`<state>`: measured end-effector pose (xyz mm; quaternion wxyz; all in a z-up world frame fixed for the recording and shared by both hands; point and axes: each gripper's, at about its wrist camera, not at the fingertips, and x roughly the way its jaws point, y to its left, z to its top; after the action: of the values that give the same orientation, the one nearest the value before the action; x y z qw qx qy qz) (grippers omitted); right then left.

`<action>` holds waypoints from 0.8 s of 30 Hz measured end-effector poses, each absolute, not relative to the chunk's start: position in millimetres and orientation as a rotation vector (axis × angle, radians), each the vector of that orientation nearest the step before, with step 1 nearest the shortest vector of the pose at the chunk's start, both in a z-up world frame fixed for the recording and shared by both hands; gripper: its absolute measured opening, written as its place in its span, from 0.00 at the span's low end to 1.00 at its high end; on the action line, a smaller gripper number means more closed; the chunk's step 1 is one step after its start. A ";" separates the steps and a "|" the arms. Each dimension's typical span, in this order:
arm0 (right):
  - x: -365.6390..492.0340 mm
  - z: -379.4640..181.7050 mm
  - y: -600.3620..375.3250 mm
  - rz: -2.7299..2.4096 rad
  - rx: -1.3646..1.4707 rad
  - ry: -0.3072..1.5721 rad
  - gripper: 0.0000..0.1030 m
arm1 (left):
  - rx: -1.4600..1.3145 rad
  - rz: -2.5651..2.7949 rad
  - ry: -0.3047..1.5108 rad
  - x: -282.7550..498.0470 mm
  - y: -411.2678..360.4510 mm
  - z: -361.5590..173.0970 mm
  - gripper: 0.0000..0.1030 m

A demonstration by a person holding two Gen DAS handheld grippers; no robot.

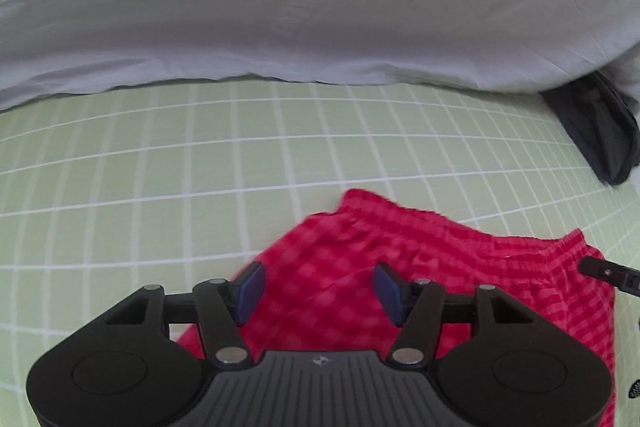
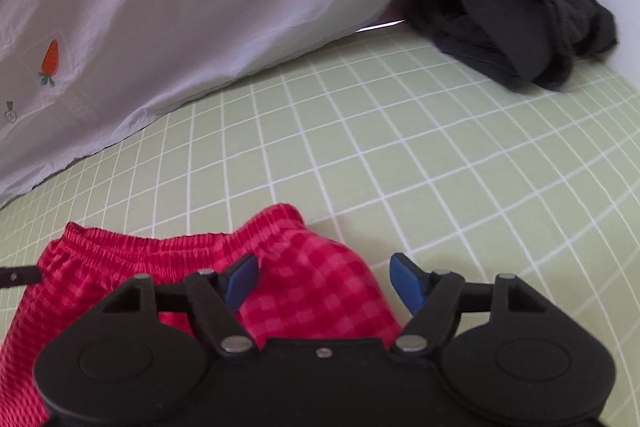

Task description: Fold clothes

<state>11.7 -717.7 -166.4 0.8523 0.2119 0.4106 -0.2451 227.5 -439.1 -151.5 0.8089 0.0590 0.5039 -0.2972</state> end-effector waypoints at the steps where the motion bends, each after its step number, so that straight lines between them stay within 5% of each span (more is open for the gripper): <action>1: 16.4 -167.2 -717.4 -0.501 0.426 0.875 0.66 | 0.135 -0.643 1.084 229.7 -442.6 -154.8 0.58; 2: 22.4 -167.9 -716.4 -0.485 0.396 0.892 0.59 | 0.144 -0.650 1.090 231.9 -446.0 -158.2 0.53; 4: 36.4 -169.9 -715.5 -0.439 0.345 0.929 0.19 | 0.168 -0.655 1.087 233.2 -450.2 -162.9 0.24; 5: 43.8 -170.7 -715.3 -0.413 0.324 0.942 0.15 | 0.167 -0.657 1.088 234.2 -450.6 -164.4 0.01; 7: 60.2 -169.2 -713.9 -0.367 0.286 0.939 0.04 | 0.166 -0.658 1.079 234.4 -450.1 -166.0 0.02; 10: 89.2 -162.8 -712.0 -0.327 0.240 0.909 0.02 | 0.210 -0.615 1.031 234.3 -443.9 -161.7 0.01; 14: 126.5 -149.6 -707.9 -0.298 0.219 0.830 0.05 | 0.162 -0.468 0.984 251.2 -414.3 -155.0 0.01; 15: 134.0 -144.6 -705.0 -0.285 0.222 0.813 0.16 | 0.142 -0.430 0.973 256.0 -405.1 -152.8 0.02; 16: 139.6 -138.1 -701.2 -0.278 0.223 0.797 0.38 | 0.115 -0.428 0.960 260.0 -394.6 -150.6 0.04; 18: 141.6 -123.9 -691.0 -0.266 0.232 0.744 0.58 | 0.041 -0.432 0.938 261.5 -374.1 -143.0 0.20; 24: 97.5 -129.2 -675.8 -0.279 0.227 0.777 0.66 | -0.015 -0.320 0.940 227.6 -327.8 -122.2 0.53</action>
<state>97.5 -675.8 -129.2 0.9096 0.1100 0.3770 -0.1355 227.6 -327.8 -122.2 0.8791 -0.0072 0.4511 -0.1536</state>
